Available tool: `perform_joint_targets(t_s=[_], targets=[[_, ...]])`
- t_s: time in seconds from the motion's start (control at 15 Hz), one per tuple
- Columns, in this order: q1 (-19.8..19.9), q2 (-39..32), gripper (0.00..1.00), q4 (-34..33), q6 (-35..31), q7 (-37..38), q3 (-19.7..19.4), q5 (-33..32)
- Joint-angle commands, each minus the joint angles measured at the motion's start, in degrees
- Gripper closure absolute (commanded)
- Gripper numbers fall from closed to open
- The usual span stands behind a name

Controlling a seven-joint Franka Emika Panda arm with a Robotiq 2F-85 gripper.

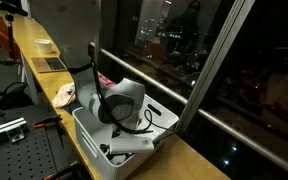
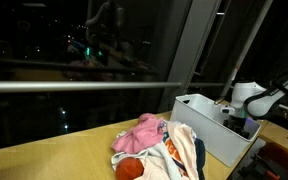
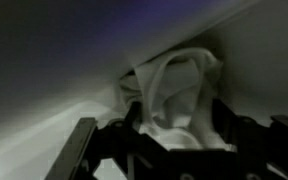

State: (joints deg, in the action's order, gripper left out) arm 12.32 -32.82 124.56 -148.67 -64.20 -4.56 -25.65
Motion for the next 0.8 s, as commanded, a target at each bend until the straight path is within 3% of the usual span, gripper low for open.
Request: perform_joint_targets(t_s=[0.0, 0.2, 0.4, 0.73], targets=[[1.41, 0.29, 0.58, -0.28, -0.93, -2.84, -0.04, 0.73], [1.94, 4.38, 0.8, 1.65, -0.38, -3.43, 2.32, 3.94], [-0.49, 11.24, 0.99, 5.11, 0.03, -2.19, 5.3, 6.59], [-6.14, 22.66, 0.99, 7.84, 0.77, -1.28, 9.76, 9.55]])
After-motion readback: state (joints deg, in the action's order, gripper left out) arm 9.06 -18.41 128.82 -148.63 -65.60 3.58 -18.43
